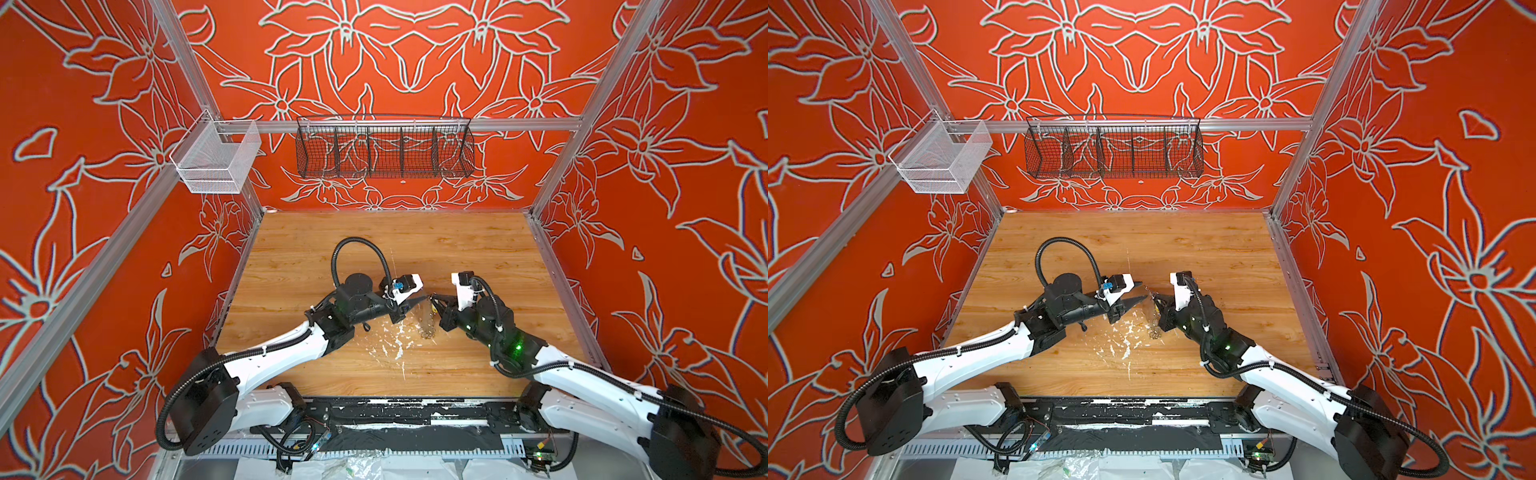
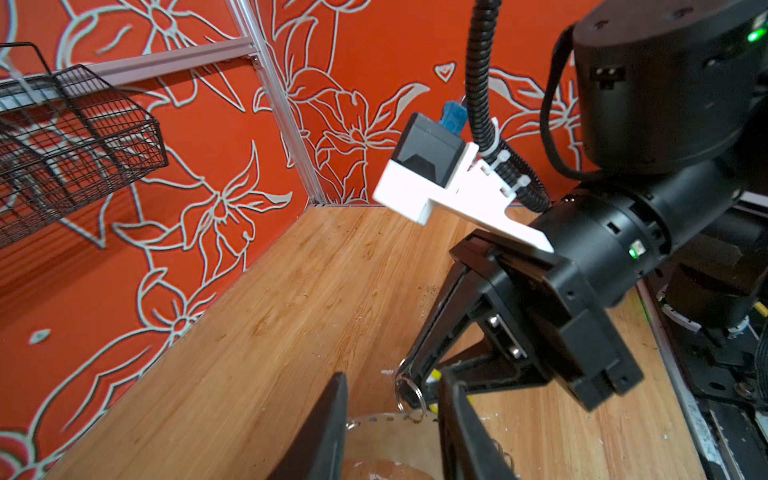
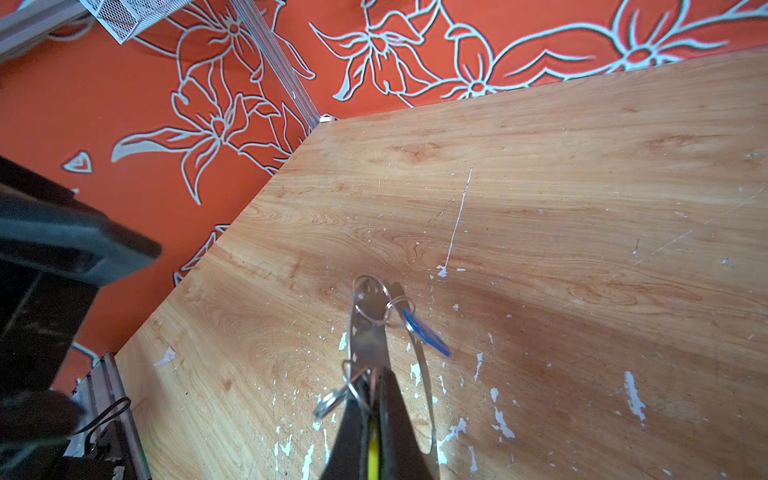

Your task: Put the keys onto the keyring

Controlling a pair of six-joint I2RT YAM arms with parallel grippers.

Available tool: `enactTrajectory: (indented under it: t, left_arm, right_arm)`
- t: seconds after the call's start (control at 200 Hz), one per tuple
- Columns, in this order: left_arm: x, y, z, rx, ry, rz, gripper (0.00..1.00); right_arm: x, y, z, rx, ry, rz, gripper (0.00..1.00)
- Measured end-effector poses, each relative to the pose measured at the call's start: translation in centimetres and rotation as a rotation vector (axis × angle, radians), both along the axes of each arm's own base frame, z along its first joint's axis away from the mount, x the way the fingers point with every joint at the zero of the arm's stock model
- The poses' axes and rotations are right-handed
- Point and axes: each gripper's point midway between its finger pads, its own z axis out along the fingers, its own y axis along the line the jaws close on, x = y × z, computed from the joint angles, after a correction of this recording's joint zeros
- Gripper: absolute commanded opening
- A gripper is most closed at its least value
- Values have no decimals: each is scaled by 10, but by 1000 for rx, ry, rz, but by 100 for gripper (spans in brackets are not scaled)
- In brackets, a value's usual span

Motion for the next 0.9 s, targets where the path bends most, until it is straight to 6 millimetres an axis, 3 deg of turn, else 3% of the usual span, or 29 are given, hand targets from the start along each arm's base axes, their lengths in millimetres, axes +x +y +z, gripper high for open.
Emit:
enactTrajectory:
  t: [0.325, 0.896]
  left_arm:
    - [8, -15, -29, 122, 102, -43, 41]
    - [13, -13, -34, 145, 113, -13, 42]
  right_arm:
    - [1, -5, -7, -38, 6, -18, 0]
    - [4, -16, -12, -76, 14, -75, 0]
